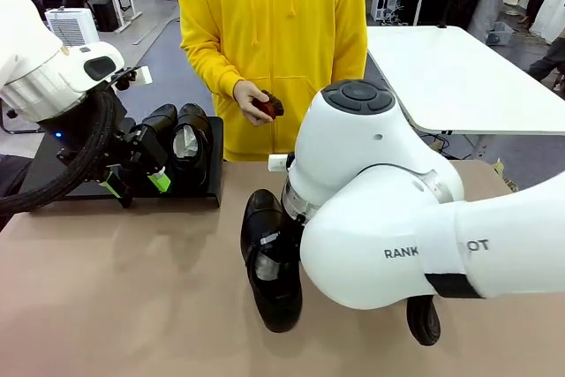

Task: Organize the shoes by placing them on the stand.
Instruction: Pick up one Shoe and place it in the middle of the table.

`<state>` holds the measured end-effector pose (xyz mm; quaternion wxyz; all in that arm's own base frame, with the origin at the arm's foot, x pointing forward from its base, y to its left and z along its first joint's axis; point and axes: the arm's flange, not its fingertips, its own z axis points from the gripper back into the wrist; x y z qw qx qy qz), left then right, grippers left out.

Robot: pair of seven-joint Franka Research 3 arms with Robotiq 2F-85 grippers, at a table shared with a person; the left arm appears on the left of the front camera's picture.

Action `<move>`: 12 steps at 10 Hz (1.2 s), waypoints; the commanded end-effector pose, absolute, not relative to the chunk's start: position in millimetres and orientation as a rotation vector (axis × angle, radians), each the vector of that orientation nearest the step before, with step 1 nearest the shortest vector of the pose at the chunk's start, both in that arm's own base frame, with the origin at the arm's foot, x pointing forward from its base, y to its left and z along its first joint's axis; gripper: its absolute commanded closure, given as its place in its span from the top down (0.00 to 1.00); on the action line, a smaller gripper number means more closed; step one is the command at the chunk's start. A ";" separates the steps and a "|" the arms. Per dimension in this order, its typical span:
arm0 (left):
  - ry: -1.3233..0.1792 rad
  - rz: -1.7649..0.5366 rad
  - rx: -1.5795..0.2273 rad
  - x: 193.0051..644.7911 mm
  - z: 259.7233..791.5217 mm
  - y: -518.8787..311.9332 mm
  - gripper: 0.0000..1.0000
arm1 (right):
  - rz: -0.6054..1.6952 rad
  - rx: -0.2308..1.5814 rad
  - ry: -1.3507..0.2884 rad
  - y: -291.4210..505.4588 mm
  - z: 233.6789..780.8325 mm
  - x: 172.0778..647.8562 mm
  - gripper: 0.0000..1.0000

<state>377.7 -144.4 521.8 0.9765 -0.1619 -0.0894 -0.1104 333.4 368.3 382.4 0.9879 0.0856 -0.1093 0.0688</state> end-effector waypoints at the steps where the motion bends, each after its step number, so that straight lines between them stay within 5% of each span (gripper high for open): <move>1: -0.181 -0.233 -0.328 376.6 522.6 -142.3 0.86 | 0.027 0.209 -0.302 388.8 357.1 356.0 0.00; 4: -0.181 -0.233 -0.328 376.6 522.6 -142.3 0.86 | -0.048 0.239 -0.232 395.4 336.1 376.9 0.00; 9: -0.181 -0.233 -0.328 376.6 522.6 -142.3 0.86 | -0.035 0.228 -0.215 395.2 343.4 376.3 0.89; 10: -0.181 -0.233 -0.328 376.6 522.6 -142.3 0.86 | -0.034 0.229 -0.222 394.9 348.1 370.9 1.00; 12: -0.181 -0.233 -0.328 376.6 522.6 -142.3 0.86 | -0.036 0.244 -0.237 393.5 359.7 354.4 1.00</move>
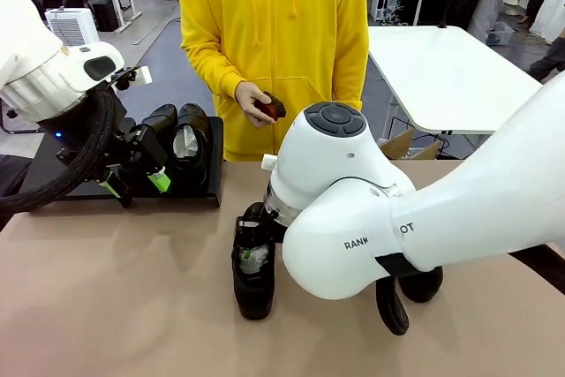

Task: Organize the shoes by placing them on the stand.
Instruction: Pick up one Shoe and place it in the middle of the table, then place the Shoe from the middle of the table onto the Shoes Stand.

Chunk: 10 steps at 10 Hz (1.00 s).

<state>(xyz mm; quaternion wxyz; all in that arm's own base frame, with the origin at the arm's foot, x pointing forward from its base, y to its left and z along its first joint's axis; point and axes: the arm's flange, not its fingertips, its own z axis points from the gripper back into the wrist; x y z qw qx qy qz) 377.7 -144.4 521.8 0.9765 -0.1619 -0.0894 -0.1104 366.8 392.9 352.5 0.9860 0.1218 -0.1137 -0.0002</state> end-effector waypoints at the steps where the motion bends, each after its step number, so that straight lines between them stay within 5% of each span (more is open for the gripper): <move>1: -0.181 -0.233 -0.328 376.6 522.6 -142.3 0.86 | -0.024 0.262 -0.225 392.8 366.9 342.6 1.00; 10: -0.181 -0.233 -0.328 376.6 522.6 -142.3 0.86 | 0.001 0.253 -0.233 395.1 359.9 358.9 1.00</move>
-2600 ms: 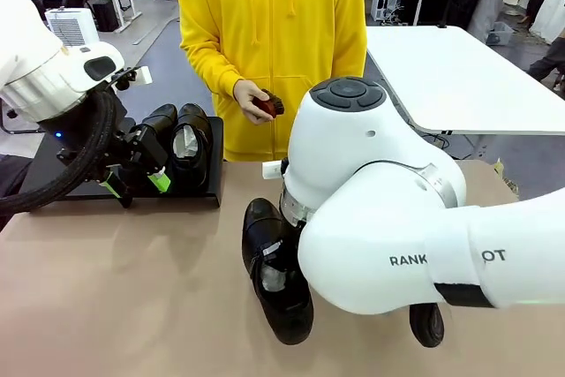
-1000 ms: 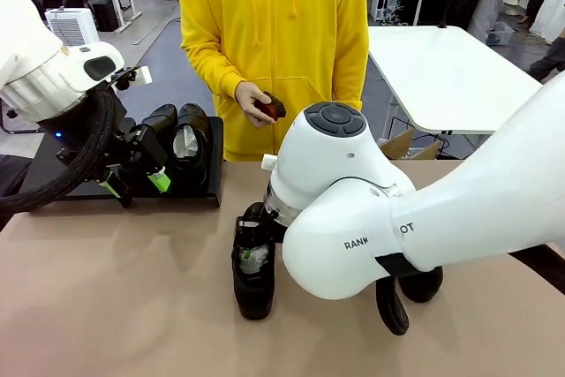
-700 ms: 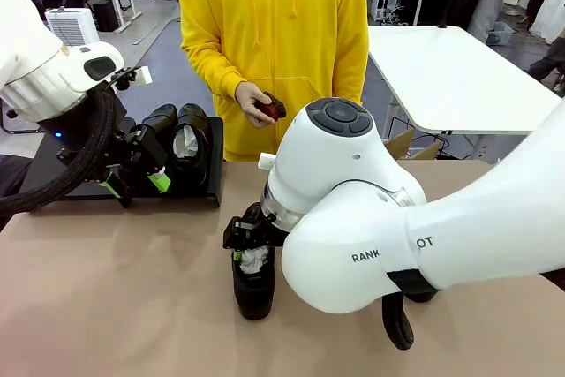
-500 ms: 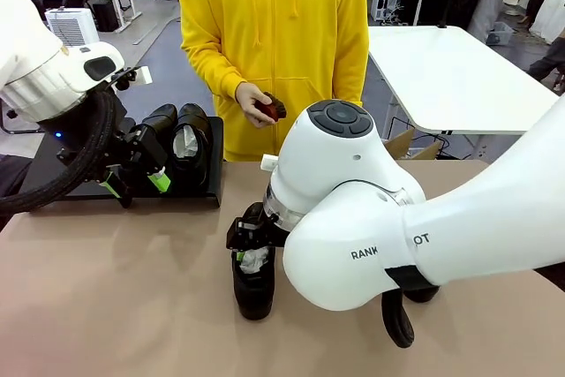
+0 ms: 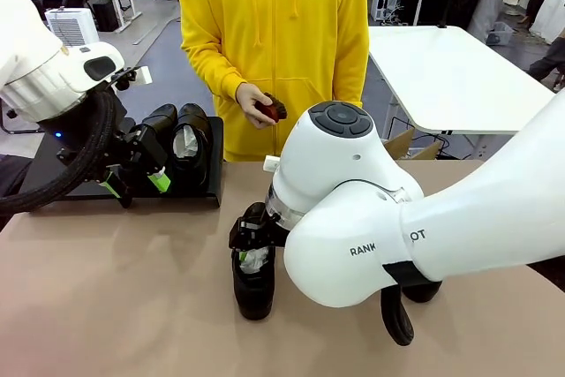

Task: Organize the shoes by placing them on the stand.
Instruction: Place the Shoe from the middle of the table onto the Shoes Stand.

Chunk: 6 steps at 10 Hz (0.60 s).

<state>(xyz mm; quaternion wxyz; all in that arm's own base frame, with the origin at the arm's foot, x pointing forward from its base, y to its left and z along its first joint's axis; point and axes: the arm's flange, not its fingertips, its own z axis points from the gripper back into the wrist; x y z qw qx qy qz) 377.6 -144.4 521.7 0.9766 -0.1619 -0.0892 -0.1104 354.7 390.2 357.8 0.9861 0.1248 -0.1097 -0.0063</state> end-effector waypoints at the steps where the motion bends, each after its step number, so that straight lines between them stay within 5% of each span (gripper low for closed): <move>1: -0.181 -0.233 -0.328 376.6 522.6 -142.3 0.86 | 0.001 0.253 -0.233 395.1 359.9 358.9 1.00; 3: -0.181 -0.233 -0.328 376.6 522.6 -142.3 0.86 | -0.013 0.252 -0.221 390.4 358.3 354.9 1.00; 6: -0.181 -0.233 -0.328 376.6 522.6 -142.3 0.86 | -0.009 0.278 -0.365 334.3 456.8 306.6 1.00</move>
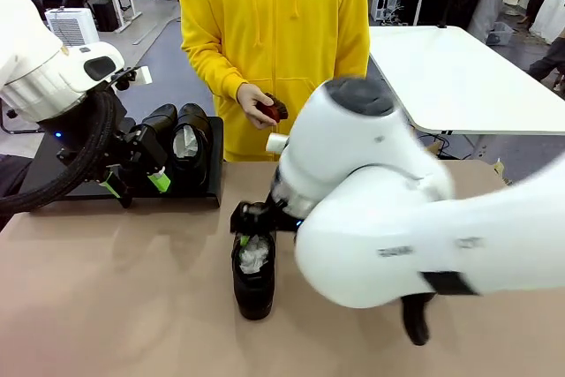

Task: Organize the shoes by placing them on the stand.
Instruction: Place the Shoe from the middle of the table onto the Shoes Stand.

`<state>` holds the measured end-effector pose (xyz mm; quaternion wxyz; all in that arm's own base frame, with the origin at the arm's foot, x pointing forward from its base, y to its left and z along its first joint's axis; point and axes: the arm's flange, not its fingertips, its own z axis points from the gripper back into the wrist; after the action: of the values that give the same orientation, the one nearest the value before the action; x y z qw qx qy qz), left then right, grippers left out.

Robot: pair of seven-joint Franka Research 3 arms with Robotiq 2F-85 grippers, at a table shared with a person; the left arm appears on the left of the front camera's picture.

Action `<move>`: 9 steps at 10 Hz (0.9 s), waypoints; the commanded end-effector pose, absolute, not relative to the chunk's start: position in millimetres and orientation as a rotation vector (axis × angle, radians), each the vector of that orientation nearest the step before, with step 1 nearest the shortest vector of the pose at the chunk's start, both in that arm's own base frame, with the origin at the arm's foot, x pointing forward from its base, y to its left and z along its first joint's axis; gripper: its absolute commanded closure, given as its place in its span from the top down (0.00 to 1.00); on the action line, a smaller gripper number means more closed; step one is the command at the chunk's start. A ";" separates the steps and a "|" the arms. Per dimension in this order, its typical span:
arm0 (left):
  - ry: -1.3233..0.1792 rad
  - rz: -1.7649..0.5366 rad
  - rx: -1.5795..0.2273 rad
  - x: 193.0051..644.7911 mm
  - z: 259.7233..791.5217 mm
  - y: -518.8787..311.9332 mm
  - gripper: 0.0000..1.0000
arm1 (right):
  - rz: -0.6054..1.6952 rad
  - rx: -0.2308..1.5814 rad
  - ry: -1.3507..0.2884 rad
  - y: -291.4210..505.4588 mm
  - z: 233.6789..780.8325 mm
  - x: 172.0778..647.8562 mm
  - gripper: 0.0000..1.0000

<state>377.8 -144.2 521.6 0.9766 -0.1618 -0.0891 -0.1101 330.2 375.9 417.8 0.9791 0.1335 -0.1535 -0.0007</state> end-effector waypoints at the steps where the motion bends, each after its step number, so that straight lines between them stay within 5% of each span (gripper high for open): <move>1: -0.181 -0.233 -0.328 376.6 522.6 -142.3 0.86 | -0.039 0.328 -0.415 304.6 484.9 294.2 1.00; 6: -0.096 -0.245 -0.413 362.7 489.0 -202.1 0.86 | -0.371 0.441 -0.768 194.2 569.2 241.1 1.00; 9: -0.128 -0.054 -0.432 371.7 448.8 -268.4 0.86 | -0.617 0.489 -0.783 138.0 564.0 239.7 1.00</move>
<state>361.9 -253.0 456.5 0.9741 -0.2152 -0.0395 -0.0564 256.0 154.9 613.5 0.8599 0.2224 -0.3823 -0.2549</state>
